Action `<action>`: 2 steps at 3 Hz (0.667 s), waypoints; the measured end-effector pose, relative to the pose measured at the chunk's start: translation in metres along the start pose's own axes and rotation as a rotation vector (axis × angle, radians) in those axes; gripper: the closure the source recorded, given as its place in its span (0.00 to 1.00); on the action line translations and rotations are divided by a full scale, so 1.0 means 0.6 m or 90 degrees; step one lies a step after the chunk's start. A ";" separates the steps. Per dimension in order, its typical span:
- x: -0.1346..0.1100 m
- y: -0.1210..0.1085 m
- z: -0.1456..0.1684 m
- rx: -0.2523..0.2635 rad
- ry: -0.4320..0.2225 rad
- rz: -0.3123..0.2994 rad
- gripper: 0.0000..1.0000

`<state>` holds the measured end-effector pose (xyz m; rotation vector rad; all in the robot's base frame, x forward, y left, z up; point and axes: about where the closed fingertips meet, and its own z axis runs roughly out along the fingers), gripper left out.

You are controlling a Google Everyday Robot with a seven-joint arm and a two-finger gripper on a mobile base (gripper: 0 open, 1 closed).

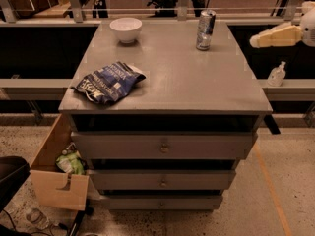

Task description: Move redbull can near blue chip bag

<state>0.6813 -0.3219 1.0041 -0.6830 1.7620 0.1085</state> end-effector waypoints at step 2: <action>-0.024 -0.009 0.053 -0.029 -0.031 0.018 0.00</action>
Offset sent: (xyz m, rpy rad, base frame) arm 0.0299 0.0123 0.0040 0.0531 -0.0229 0.0337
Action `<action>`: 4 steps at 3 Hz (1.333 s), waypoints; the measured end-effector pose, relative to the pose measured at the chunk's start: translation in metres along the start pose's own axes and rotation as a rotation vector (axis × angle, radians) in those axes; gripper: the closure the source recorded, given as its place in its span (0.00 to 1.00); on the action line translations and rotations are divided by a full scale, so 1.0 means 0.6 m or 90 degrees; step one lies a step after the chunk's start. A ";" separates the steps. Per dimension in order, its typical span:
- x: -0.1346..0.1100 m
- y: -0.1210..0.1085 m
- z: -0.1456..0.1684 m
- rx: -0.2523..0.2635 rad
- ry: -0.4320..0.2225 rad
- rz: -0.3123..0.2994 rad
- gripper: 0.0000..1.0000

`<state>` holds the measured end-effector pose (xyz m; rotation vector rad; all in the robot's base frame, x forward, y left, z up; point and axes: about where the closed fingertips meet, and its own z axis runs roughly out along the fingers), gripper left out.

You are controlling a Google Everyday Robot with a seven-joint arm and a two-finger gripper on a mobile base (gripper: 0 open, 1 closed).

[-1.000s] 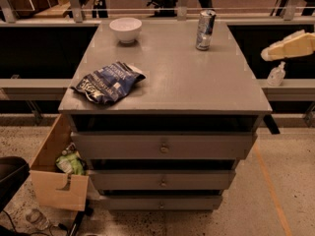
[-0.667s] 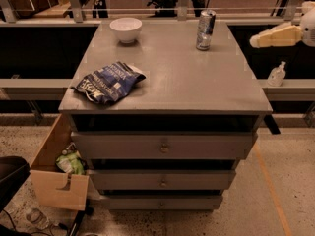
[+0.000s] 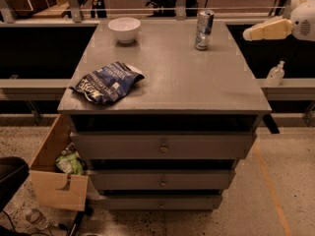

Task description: Move redbull can near blue chip bag

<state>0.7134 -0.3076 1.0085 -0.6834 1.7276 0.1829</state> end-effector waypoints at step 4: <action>0.027 0.054 0.175 -0.004 -0.119 0.100 0.00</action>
Offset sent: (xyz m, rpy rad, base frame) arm 0.0309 0.0692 -0.0465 0.2292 -0.0852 -0.0401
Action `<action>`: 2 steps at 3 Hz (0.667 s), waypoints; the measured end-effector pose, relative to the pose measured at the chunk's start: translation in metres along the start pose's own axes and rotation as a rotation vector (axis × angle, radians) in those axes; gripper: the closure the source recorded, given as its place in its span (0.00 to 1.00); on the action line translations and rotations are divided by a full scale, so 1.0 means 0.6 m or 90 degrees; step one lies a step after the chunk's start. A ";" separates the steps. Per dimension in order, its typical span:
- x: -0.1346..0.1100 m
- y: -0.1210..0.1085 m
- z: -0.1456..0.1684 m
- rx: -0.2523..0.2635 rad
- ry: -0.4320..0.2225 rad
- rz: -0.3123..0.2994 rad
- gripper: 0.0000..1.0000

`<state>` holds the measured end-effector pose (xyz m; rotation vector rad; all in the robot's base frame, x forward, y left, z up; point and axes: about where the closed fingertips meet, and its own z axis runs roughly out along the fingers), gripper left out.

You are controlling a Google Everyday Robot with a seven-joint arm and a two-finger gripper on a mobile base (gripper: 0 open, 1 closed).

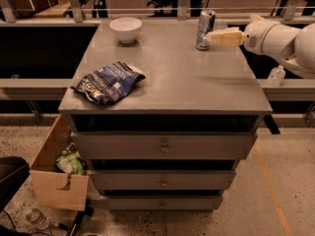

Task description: Move redbull can near blue chip bag

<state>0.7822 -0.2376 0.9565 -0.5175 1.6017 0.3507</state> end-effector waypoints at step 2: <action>-0.013 0.000 0.104 -0.053 -0.023 -0.002 0.00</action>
Offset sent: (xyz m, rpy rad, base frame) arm 0.0875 0.0496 0.0123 0.0105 -0.0353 0.1425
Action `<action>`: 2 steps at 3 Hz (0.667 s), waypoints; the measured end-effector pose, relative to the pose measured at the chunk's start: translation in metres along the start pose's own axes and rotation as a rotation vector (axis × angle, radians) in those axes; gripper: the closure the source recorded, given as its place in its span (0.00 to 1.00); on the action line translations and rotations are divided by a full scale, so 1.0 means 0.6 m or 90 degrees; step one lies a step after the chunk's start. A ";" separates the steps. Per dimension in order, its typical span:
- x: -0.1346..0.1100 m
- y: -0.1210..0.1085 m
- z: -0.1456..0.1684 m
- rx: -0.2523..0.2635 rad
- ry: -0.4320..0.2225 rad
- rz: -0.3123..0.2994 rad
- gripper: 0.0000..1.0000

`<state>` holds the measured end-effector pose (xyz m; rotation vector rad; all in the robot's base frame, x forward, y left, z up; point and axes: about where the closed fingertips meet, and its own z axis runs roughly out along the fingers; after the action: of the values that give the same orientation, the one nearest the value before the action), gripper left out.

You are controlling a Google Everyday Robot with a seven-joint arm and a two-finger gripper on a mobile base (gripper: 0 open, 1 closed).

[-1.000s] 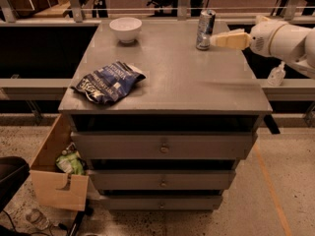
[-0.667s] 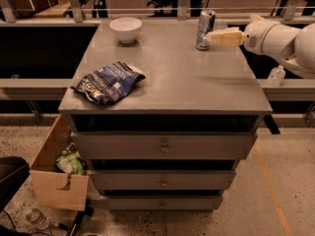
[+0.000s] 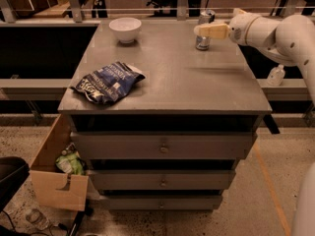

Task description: Move redbull can near blue chip bag

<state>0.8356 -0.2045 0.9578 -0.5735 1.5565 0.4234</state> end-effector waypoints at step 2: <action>0.000 0.017 0.078 -0.033 -0.006 0.012 0.00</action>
Offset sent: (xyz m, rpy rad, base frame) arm 0.0511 0.0476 -0.0065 0.0535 0.0164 0.0681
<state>0.8674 -0.1689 0.9539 -0.5962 1.5468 0.4819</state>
